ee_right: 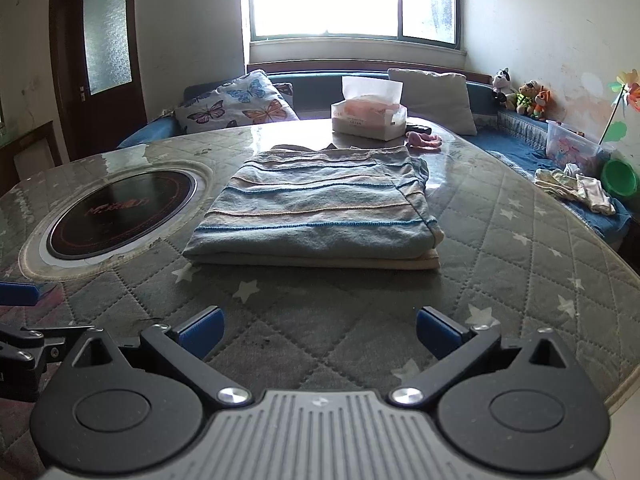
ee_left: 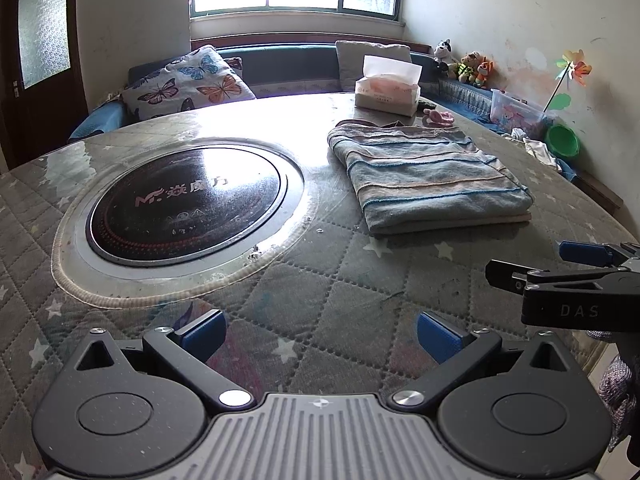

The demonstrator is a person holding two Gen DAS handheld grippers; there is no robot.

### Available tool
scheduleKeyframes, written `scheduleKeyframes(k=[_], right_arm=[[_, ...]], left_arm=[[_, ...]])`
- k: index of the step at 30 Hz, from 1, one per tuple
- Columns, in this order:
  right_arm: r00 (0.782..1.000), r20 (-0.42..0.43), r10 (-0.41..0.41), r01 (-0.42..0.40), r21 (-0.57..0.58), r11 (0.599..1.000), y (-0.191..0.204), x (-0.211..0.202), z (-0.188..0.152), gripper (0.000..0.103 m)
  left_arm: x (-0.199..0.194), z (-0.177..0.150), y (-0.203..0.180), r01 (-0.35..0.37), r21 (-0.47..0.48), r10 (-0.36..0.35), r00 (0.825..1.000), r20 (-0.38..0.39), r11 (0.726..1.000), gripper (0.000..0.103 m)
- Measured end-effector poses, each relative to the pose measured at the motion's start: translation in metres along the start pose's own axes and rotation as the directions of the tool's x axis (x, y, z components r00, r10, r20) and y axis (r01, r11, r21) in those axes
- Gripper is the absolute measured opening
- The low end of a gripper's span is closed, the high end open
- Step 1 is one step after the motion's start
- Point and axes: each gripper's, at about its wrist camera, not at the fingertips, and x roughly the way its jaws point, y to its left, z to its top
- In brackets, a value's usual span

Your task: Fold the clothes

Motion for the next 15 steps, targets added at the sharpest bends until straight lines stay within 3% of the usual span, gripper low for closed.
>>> scheduleKeyframes(k=[15], right_arm=[[1.000,-0.010,0.000,0.001,0.036,0.999,-0.003,-0.008,-0.011,0.103]], left_arm=[[-0.002,-0.010,-0.009,-0.013,0.027,0.014,0.999,-0.034,1.000,0.103]])
